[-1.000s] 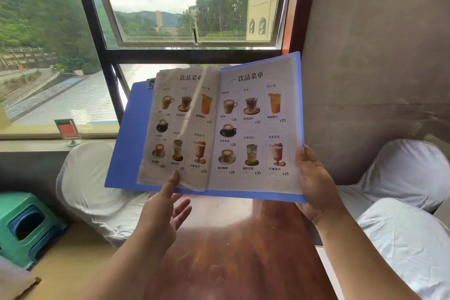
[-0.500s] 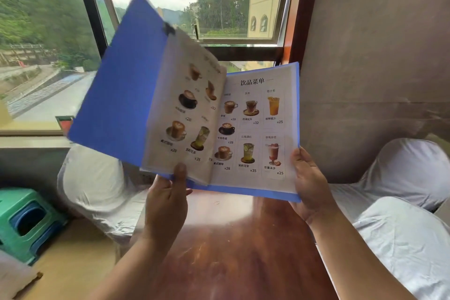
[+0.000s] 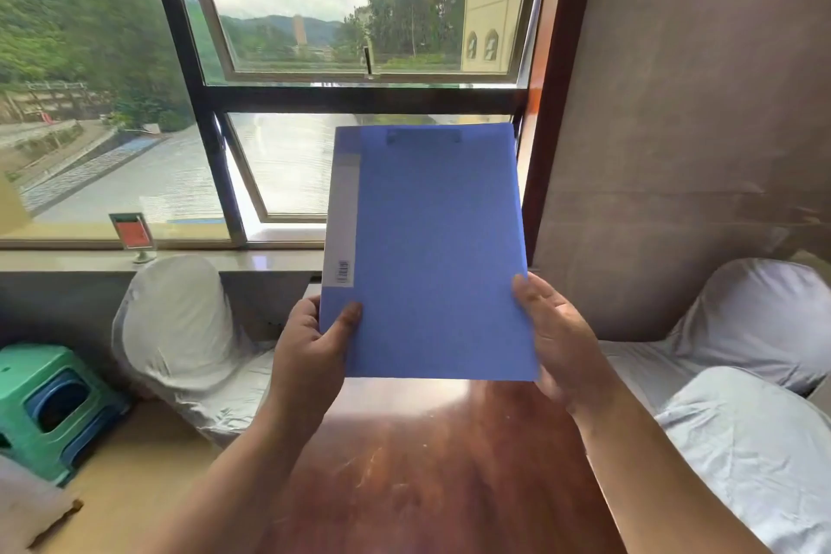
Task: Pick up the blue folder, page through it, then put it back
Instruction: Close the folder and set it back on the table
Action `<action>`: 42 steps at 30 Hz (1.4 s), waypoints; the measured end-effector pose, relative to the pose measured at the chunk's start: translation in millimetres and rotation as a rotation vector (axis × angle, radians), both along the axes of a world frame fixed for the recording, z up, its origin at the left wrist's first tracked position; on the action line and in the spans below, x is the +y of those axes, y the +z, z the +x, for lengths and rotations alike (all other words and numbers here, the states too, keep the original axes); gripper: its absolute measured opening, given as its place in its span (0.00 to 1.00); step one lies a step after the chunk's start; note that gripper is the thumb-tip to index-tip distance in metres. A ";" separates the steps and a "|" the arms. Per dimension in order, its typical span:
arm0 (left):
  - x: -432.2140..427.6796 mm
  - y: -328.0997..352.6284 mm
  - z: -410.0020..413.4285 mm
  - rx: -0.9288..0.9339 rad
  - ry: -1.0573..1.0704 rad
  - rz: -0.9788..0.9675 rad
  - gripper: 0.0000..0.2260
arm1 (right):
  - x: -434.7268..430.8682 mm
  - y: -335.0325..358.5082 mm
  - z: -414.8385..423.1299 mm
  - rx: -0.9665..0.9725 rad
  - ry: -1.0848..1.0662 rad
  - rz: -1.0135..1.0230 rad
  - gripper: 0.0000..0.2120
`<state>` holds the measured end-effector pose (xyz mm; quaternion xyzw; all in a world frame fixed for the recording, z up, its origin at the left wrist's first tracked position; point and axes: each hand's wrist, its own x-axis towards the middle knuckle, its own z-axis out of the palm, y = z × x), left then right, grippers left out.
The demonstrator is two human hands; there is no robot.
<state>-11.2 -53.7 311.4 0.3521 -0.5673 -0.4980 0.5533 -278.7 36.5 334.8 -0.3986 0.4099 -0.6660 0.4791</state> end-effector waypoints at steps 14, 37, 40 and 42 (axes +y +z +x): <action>37.5 -144.2 26.5 -0.487 -0.109 0.467 0.15 | 53.5 -153.6 -6.7 0.468 -0.110 0.490 0.06; 227.7 -391.4 67.6 -1.377 -0.284 0.687 0.24 | 240.3 -396.7 64.8 1.242 0.131 1.241 0.19; 228.7 -390.5 64.1 -1.403 -0.303 0.664 0.23 | 240.8 -394.0 94.5 1.409 0.231 1.049 0.21; 228.0 -390.5 60.3 -1.429 -0.316 0.643 0.23 | 239.3 -396.9 121.6 1.367 0.315 0.982 0.22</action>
